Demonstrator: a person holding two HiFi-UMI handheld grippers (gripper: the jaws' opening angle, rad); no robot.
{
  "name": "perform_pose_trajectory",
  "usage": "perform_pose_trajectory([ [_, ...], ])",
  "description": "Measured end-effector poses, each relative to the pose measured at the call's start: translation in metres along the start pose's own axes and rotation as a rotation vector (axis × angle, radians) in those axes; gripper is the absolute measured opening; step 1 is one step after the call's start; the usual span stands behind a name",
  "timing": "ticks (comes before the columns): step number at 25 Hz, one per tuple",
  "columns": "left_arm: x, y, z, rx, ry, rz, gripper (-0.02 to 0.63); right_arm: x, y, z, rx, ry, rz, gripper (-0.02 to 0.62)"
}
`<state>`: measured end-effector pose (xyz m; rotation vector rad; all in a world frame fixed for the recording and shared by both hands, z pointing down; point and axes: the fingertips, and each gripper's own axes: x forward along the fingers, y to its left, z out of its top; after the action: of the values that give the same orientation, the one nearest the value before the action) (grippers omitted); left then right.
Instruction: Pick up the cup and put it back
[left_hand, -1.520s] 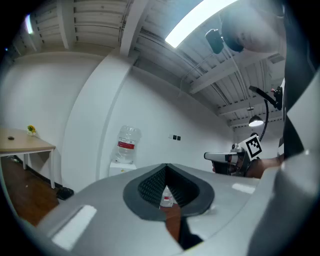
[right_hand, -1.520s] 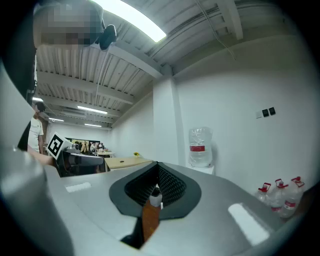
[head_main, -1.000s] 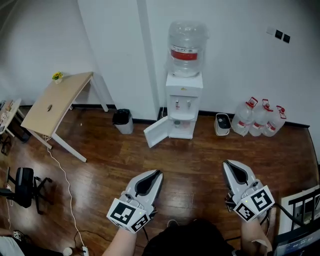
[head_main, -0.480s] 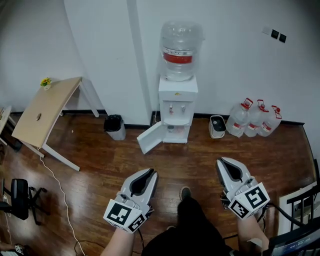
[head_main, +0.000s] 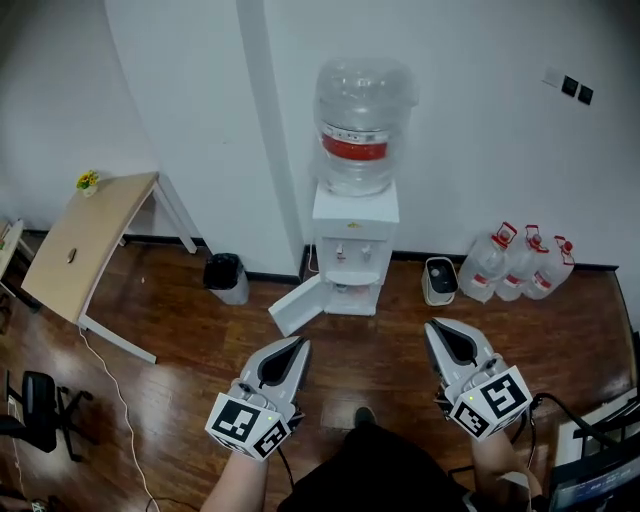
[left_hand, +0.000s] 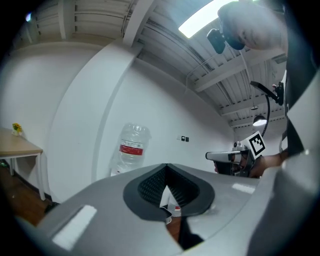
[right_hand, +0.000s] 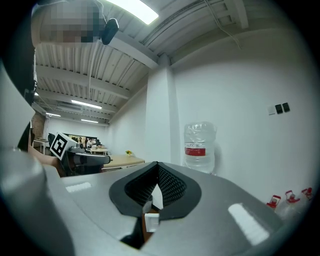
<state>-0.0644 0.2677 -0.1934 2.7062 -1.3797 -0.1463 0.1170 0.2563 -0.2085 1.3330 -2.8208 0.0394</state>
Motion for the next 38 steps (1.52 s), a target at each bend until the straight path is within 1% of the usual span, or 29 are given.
perform_pose_trajectory([
  [2,0.021,0.017,-0.004,-0.022,-0.001,0.046,0.054,0.020,-0.021,-0.001,-0.001,0.004,0.019,0.000],
  [3,0.030,0.022,-0.007,-0.029,0.005,0.052,0.055,0.028,-0.030,-0.001,-0.003,0.004,0.027,0.002],
  [6,0.058,0.034,-0.015,-0.023,0.042,0.047,0.055,0.051,-0.056,0.000,-0.003,-0.006,0.029,0.001],
  [9,0.081,0.046,-0.015,-0.027,0.051,0.023,0.055,0.074,-0.077,0.001,0.032,-0.011,0.018,0.002],
  [12,0.101,0.068,-0.015,-0.018,0.065,0.009,0.055,0.100,-0.084,-0.003,0.032,-0.001,0.019,0.002],
  [14,0.113,0.083,-0.015,-0.037,0.065,0.008,0.055,0.118,-0.087,-0.006,0.033,0.006,0.016,0.002],
  [16,0.121,0.093,-0.015,-0.054,0.062,-0.010,0.055,0.131,-0.087,-0.009,0.043,0.013,0.006,0.002],
  [20,0.136,0.125,-0.011,-0.046,0.084,-0.043,0.055,0.166,-0.082,-0.004,0.035,0.010,-0.013,0.002],
  [22,0.144,0.144,-0.009,-0.053,0.084,-0.075,0.057,0.188,-0.083,0.000,0.028,0.004,-0.019,0.002],
  [24,0.148,0.157,-0.006,-0.057,0.081,-0.120,0.088,0.208,-0.081,0.000,0.027,0.003,-0.024,0.002],
  [27,0.155,0.177,-0.004,-0.047,0.083,-0.152,0.091,0.233,-0.077,0.001,0.015,0.006,-0.050,0.002],
  [29,0.160,0.189,-0.005,-0.057,0.078,-0.169,0.091,0.244,-0.079,0.000,0.026,0.006,-0.068,0.002],
  [32,0.160,0.197,-0.008,-0.066,0.069,-0.224,0.091,0.255,-0.078,-0.001,0.028,0.010,-0.084,0.002],
  [33,0.161,0.199,-0.008,-0.065,0.068,-0.226,0.090,0.257,-0.079,0.000,0.025,0.012,-0.087,0.002],
  [35,0.167,0.207,-0.007,-0.062,0.054,-0.202,0.091,0.264,-0.085,0.001,0.020,0.015,-0.091,0.002],
  [38,0.178,0.218,-0.002,-0.031,0.001,-0.191,0.091,0.282,-0.099,-0.005,0.017,0.024,-0.076,0.002],
])
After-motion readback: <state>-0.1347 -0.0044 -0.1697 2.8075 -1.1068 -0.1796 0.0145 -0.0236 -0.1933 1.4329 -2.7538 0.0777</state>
